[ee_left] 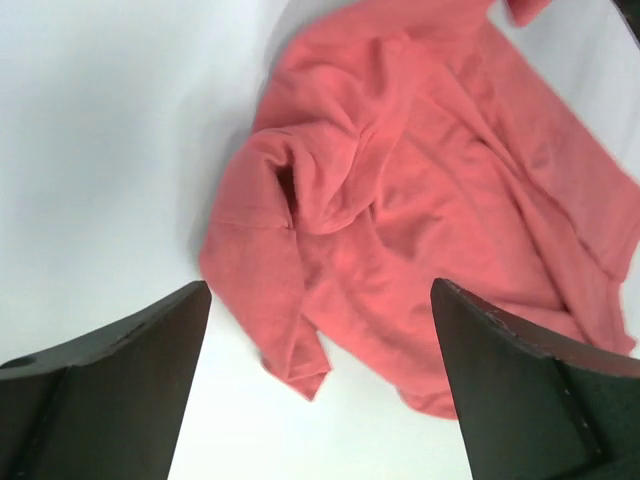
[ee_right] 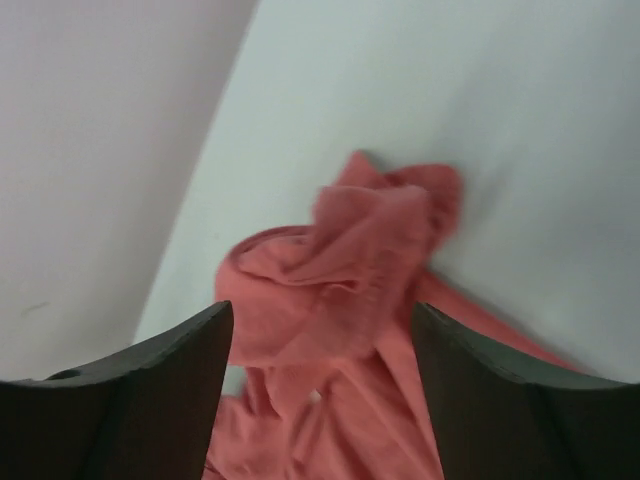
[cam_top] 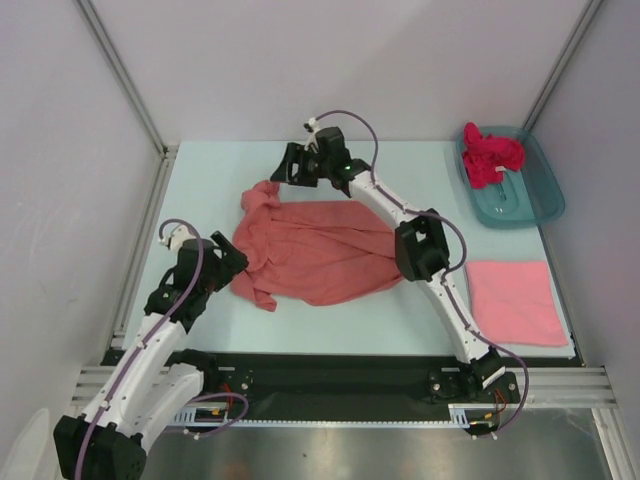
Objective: Fold and stack the t-shirts
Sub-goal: Flatten the tshirt out
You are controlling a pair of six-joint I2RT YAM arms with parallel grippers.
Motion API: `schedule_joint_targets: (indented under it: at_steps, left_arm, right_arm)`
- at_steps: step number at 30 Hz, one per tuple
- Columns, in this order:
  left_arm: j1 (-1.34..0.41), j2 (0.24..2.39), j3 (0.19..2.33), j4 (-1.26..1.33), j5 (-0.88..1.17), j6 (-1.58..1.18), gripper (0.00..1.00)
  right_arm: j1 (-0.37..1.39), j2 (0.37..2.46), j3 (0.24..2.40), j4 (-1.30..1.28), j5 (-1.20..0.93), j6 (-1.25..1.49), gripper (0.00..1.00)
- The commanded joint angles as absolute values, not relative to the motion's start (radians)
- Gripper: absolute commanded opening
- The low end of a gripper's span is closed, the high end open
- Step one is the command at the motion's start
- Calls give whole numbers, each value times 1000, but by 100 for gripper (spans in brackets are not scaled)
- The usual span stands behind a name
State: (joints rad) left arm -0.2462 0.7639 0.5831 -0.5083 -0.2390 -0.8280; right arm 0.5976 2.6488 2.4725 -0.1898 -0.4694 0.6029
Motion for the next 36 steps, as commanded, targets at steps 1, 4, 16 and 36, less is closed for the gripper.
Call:
schedule_joint_targets:
  at_steps: [1, 4, 16, 36]
  left_arm:
    - [-235, 723, 626, -555, -274, -776, 100]
    - [-235, 710, 666, -539, -278, -724, 100]
    - [-232, 1466, 1099, -422, -77, -425, 100]
    - [-201, 1931, 1433, -459, -164, -373, 71]
  right_arm:
    - [496, 2408, 2410, -448, -414, 502, 80]
    - [424, 2199, 2167, -557, -342, 396, 90]
    - [120, 1916, 1479, -480, -374, 279, 73]
    - [170, 2121, 1520, -302, -307, 244, 70]
